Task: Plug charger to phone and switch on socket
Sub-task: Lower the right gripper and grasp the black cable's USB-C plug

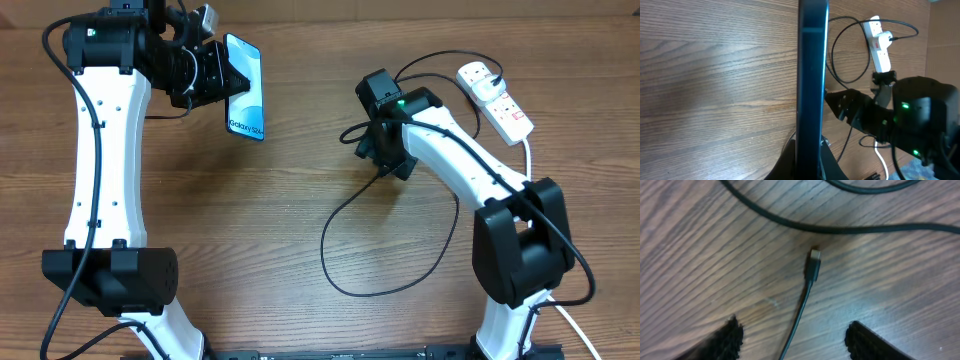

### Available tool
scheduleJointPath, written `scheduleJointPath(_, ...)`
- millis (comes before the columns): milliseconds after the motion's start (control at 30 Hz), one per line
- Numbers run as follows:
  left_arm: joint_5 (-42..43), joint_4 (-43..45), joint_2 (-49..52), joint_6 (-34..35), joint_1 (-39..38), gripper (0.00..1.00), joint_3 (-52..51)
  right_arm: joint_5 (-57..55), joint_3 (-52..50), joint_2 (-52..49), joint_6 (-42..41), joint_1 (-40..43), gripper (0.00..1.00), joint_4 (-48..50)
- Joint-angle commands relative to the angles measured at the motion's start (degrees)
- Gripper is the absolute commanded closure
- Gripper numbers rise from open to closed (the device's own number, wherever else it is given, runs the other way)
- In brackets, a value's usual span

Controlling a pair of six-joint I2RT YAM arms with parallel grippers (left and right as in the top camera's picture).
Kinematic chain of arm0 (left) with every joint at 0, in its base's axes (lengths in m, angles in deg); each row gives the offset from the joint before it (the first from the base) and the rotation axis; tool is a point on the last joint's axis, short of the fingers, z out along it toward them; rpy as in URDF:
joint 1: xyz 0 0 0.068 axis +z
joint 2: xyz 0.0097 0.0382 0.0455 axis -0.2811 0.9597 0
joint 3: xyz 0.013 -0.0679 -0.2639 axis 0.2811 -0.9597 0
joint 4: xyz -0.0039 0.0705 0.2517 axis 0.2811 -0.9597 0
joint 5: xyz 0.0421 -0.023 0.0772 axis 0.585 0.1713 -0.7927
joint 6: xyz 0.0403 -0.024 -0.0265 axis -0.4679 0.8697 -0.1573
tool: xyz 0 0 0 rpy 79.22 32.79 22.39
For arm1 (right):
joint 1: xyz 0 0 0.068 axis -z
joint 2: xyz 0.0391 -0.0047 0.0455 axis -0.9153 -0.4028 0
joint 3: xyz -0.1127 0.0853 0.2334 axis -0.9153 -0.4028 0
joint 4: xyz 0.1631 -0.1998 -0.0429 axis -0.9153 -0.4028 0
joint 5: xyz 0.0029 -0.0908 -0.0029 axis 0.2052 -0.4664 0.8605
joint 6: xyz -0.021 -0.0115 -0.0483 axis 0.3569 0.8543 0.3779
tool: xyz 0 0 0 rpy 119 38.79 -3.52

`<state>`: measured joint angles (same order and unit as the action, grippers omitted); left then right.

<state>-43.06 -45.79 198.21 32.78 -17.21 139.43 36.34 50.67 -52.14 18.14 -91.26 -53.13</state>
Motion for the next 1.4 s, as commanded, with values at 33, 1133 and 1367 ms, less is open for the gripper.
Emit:
scheduleJointPath(33,1.9,0.2,-0.2,-2.0,-0.1,0.96,0.3,-3.2,-0.2,-2.7,-0.3,0.0,0.41,1.6)
scheduleJointPath(1133,1.9,0.2,-0.2,-1.9,-0.1,0.96,0.3,-2.6,-4.9,-6.3,0.0,0.0,0.72,7.0)
scheduleJointPath(1367,2.0,0.2,-0.2,-1.9,-0.1,0.96,0.3,-2.8,-4.9,-6.3,0.0,0.0,0.82,7.2)
